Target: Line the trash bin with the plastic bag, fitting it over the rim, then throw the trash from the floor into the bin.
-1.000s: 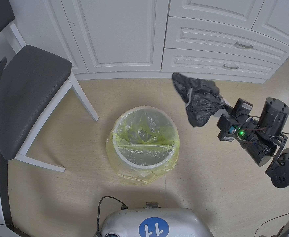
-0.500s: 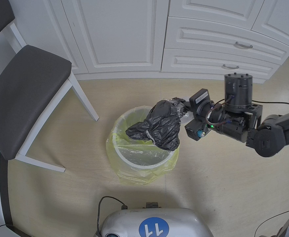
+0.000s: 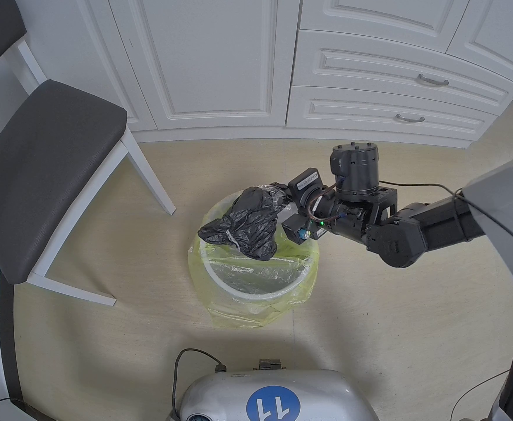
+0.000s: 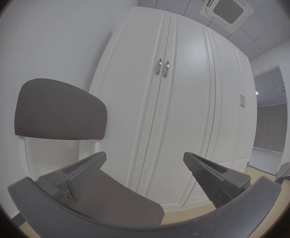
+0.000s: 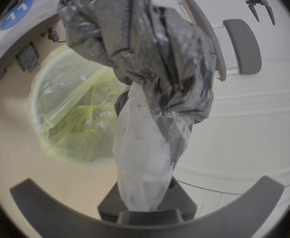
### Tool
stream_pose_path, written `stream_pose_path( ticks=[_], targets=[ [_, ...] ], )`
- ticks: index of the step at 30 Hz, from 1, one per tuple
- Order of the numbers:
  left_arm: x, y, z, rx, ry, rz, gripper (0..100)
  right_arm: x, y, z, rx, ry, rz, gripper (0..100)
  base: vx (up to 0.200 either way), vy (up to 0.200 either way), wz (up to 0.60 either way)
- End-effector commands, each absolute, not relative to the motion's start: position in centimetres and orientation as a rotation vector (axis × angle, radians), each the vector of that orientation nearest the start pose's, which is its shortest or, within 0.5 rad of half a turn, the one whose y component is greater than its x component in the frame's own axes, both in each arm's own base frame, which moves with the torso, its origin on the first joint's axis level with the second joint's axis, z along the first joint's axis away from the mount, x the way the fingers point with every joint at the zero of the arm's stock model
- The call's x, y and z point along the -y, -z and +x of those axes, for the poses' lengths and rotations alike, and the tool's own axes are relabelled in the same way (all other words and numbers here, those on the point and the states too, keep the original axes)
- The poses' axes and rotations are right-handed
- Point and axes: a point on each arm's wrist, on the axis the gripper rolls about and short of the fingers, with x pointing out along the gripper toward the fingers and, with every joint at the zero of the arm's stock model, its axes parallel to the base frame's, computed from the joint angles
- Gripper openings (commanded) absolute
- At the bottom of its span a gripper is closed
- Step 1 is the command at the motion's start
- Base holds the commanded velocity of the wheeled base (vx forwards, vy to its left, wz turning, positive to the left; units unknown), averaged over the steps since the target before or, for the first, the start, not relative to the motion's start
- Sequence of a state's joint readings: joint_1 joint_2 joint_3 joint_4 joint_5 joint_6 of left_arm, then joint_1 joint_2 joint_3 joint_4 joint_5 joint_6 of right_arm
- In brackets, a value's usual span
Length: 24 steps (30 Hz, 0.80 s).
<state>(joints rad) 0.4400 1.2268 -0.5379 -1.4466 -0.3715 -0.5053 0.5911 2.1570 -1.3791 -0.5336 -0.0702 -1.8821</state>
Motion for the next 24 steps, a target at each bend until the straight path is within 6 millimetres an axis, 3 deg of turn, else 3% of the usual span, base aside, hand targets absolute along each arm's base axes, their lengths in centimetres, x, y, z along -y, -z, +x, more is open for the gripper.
stream_pose_path(
  ticks=[1, 11, 18, 24],
  targets=[
    [-8.2, -28.8, 16.2, 0.659, 0.085, -0.214, 100, -26.1, -12.0, 39.1, 0.284, -0.619, -1.839, 0, 0.000, 0.000, 0.00],
    [-9.2, -28.9, 16.4, 0.659, 0.074, -0.267, 100, -29.4, -9.9, 39.8, 0.232, -0.591, -1.405, 0, 0.000, 0.000, 0.00],
    [-9.2, -28.9, 16.5, 0.657, 0.075, -0.266, 100, -29.5, -9.3, 40.0, 0.223, -0.587, -1.358, 0, 0.000, 0.000, 0.00],
    [-9.3, -28.8, 16.5, 0.656, 0.074, -0.267, 100, -28.7, -8.7, 38.9, 0.163, -0.630, -1.366, 0, 0.000, 0.000, 0.00]
  ],
)
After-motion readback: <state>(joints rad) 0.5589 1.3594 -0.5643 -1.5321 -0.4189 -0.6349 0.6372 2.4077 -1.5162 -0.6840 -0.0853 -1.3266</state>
